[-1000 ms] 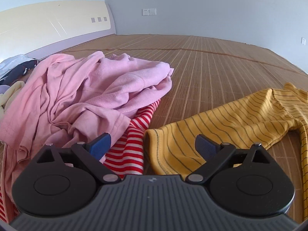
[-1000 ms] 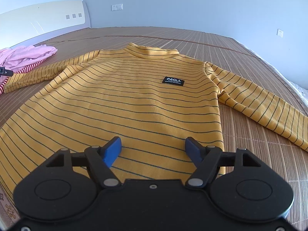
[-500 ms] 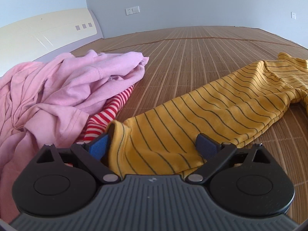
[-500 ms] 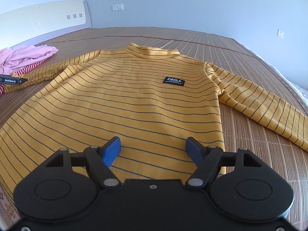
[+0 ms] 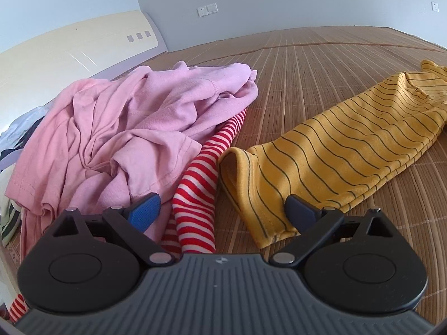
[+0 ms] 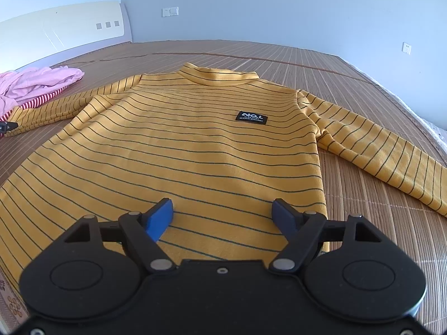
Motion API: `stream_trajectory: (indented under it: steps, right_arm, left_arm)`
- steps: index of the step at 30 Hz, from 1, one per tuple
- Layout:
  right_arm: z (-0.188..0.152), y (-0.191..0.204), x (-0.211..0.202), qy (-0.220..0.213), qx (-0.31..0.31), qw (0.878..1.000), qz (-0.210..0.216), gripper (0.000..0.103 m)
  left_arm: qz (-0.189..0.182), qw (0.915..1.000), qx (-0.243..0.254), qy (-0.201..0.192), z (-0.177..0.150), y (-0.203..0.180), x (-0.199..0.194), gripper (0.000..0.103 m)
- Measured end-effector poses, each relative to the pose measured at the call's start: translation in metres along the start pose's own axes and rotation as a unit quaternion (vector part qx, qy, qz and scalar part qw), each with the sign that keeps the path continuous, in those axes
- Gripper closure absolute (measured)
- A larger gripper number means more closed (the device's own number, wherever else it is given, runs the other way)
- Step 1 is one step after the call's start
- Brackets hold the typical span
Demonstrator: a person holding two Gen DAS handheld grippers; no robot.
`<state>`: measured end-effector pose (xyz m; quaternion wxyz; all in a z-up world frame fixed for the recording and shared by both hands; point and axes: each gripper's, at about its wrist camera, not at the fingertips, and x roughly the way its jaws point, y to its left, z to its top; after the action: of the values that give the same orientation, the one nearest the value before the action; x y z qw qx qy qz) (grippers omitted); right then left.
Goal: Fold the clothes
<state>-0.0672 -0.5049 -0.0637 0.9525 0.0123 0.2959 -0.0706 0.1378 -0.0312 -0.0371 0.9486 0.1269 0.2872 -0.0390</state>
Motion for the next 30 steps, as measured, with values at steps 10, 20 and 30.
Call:
stream_trajectory:
  steps: [10,20,30]
  right_arm:
    - [0.000,0.002,-0.001,0.002,-0.002,1.000,-0.002,0.022]
    - [0.000,0.002,-0.001,0.004,-0.005,1.000,-0.003,0.022]
    - [0.000,0.003,-0.001,0.004,-0.007,1.000,-0.003,0.021]
  left_arm:
    - [-0.147,0.9604,-0.234,0.036,-0.010,0.019,-0.024,0.005]
    - [-0.120,0.9581,-0.258,0.031,-0.007,0.017,-0.005,0.004]
    - [-0.126,0.9381,-0.319,0.049,-0.004,0.010,-0.004,0.004]
